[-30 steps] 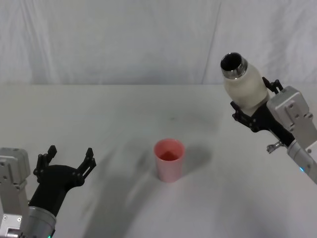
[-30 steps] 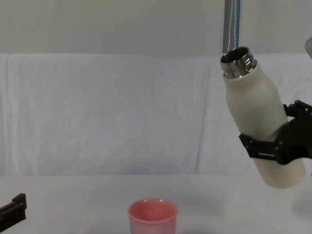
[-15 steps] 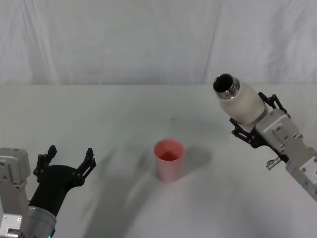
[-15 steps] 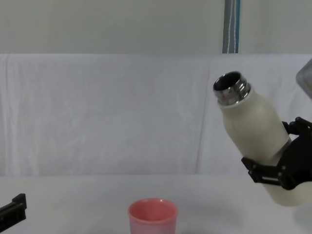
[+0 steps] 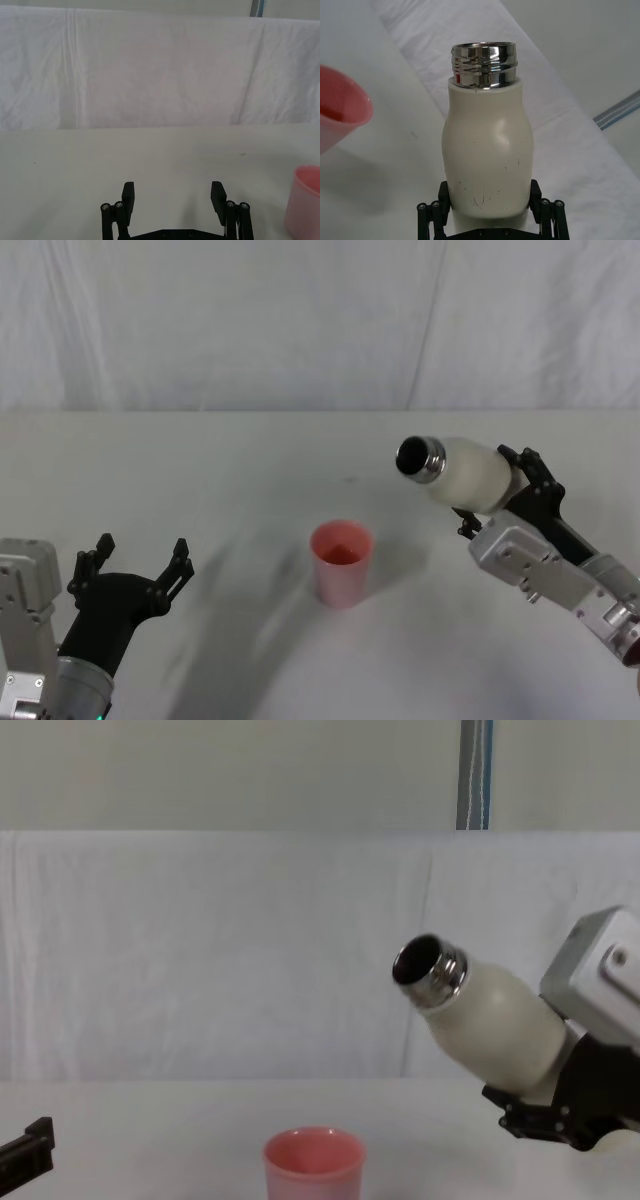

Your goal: Grasp the thermos with one hand and pour water into the cup lid.

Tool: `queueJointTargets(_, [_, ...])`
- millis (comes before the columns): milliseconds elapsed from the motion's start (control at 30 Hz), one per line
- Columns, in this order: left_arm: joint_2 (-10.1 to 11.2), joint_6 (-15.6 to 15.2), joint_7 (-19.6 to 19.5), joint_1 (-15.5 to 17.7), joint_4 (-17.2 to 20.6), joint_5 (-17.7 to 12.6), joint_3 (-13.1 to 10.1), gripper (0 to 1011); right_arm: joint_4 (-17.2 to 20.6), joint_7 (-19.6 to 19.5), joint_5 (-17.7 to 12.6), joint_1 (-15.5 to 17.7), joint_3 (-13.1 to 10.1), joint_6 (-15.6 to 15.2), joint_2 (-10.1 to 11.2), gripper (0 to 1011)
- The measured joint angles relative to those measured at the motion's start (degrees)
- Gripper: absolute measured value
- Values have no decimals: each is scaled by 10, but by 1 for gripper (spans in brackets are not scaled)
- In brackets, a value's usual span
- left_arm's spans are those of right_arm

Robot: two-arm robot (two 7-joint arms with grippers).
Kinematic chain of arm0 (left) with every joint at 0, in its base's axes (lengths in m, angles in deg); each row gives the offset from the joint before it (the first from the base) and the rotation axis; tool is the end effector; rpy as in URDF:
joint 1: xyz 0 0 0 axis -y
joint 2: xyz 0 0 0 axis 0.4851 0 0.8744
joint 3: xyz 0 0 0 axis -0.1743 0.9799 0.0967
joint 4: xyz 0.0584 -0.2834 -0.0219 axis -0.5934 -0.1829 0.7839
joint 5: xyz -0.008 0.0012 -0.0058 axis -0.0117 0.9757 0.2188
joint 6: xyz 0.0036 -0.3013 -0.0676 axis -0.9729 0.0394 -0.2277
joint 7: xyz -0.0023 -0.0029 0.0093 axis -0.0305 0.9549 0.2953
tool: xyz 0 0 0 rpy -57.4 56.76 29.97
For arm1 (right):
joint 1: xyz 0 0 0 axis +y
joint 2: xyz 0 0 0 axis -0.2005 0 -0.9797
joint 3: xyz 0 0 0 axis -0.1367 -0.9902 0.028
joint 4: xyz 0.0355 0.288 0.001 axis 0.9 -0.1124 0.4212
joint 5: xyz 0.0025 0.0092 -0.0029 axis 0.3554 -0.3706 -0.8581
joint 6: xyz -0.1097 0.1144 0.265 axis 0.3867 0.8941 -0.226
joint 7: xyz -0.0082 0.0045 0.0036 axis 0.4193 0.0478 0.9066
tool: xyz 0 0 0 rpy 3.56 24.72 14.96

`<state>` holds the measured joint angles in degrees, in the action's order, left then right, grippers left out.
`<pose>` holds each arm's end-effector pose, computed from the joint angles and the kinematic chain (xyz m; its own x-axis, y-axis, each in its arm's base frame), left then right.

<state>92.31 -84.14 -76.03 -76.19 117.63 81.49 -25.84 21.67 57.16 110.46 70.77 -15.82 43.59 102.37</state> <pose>0.2530 0.0375 -0.2852 0.1246 0.9917 -0.0326 -0.9921 0.1241 -0.0176 0.3444 0.0130 -0.2535 0.2815 -0.5545 0.7832 0.8829 0.4694 0.0150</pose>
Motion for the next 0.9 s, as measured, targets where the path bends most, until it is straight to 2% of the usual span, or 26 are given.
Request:
queueJointTargets(267, [0,0,0,0,0,0,0,1001,-18,-11,54,-17,22,7,7,951])
queueJointTargets(900, [0,0,0,0,0,0,0,1001,-53,-33,114,-49,56,25,17,952])
